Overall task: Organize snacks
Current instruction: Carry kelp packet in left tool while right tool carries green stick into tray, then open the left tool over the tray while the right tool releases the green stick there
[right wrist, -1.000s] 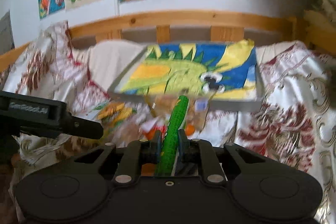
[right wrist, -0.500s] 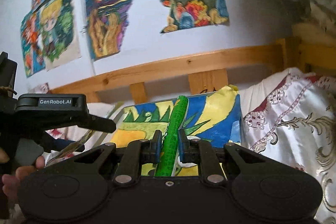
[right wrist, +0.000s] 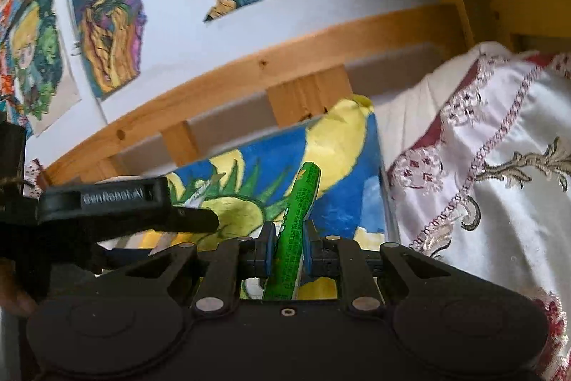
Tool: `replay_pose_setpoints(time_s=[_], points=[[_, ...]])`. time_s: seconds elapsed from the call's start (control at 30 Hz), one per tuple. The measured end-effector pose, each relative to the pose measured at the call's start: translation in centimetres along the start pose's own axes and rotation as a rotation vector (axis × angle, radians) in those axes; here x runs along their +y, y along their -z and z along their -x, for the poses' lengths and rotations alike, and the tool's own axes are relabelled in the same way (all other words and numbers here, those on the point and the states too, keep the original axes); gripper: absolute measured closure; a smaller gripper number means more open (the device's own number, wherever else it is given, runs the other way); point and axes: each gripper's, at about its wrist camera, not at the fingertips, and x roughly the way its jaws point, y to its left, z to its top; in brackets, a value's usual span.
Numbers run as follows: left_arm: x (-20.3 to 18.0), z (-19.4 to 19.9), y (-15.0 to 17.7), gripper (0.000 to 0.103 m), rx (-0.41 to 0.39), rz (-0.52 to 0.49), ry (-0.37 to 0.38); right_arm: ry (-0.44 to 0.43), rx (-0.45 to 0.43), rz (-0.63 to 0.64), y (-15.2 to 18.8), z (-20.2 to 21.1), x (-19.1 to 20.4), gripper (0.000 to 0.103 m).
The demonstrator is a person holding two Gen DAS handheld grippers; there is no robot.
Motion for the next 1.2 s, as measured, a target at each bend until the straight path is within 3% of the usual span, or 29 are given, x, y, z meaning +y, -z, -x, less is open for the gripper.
replay_pose_setpoints(time_s=[0.53, 0.63, 0.73, 0.87, 1.2], points=[[0.5, -2.6, -0.1, 0.003, 0.049, 0.064, -0.075, 0.044, 0.039, 0.02, 0.6, -1.5, 0.0, 0.084], [1.1, -2.0, 0.0, 0.002, 0.058, 0.11, -0.071, 0.05, 0.023, 0.032, 0.5, -1.1, 0.2, 0.057], [1.8, -1.0, 0.3, 0.001, 0.04, 0.155, -0.073, 0.054, 0.009, 0.04, 0.4, -0.5, 0.4, 0.049], [1.9, 0.4, 0.4, 0.001, 0.022, 0.136, -0.074, 0.058, -0.029, 0.066, 0.2, 0.8, 1.0, 0.027], [1.4, 6.5, 0.7, 0.001, -0.089, 0.039, -0.066, 0.077, -0.136, 0.122, 0.2, 4.5, 3.0, 0.001]])
